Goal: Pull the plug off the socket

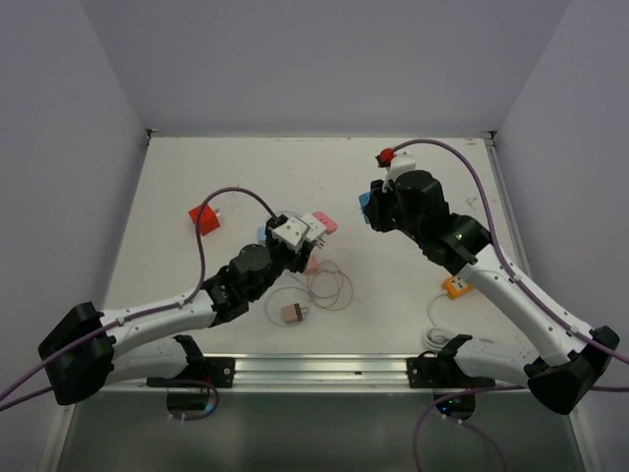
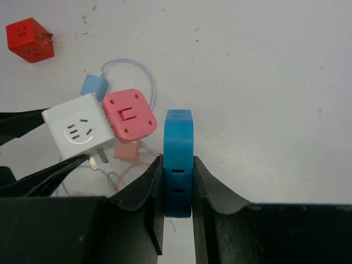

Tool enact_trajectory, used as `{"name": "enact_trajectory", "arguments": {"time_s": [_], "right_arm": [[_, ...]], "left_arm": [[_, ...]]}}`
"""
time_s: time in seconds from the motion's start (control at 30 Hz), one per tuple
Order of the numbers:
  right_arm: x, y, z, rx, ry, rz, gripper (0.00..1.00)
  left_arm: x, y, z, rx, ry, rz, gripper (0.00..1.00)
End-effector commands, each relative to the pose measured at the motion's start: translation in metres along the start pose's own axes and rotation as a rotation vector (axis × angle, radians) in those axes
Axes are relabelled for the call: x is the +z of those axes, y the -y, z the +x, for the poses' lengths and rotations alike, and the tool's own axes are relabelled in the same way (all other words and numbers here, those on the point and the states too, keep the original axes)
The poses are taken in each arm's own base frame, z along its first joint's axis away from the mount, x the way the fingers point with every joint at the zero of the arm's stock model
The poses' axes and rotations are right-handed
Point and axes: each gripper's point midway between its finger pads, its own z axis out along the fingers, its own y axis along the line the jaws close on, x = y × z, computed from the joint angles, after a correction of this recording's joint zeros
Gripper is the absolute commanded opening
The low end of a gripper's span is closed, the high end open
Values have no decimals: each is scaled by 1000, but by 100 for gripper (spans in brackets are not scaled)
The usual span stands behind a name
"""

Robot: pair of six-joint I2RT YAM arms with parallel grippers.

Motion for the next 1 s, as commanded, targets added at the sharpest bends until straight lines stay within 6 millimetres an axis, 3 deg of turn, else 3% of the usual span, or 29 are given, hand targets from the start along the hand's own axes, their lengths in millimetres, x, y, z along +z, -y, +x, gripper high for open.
{"name": "enact_trajectory", "arguments": {"time_s": [0.0, 0.07, 0.1, 0.13, 0.2, 0.23, 0.3, 0.57, 0.83, 0.97], "right_arm": [[30, 0, 17, 118, -21, -37, 0], [49, 4, 21, 227, -21, -93, 0], [58, 2, 38, 269, -64, -150, 0], [69, -4, 38, 306, -53, -192, 0], [81, -15, 54, 327, -100, -257, 0], [96, -19, 65, 346, -129, -275, 0], [109, -30, 67, 369, -132, -339, 0], [158, -56, 104, 478, -249, -471, 1], [177, -27, 151, 534, -342, -328, 39], [177, -10, 160, 547, -352, -239, 55]], "left_arm": [[-2, -18, -43, -130, 118, -75, 0], [-6, -24, -45, -181, 121, -88, 0], [-6, -33, -43, -198, 117, -108, 0], [-9, -37, -45, -217, 116, -112, 0], [-9, -46, -46, -278, 110, -104, 0], [-12, -44, -50, -310, 114, -72, 0], [-16, -52, -54, -332, 127, -76, 0], [-25, -48, -54, -330, 135, -37, 0], [-31, -43, -54, -323, 160, 1, 0], [-32, -42, -54, -320, 162, 10, 0]]}}
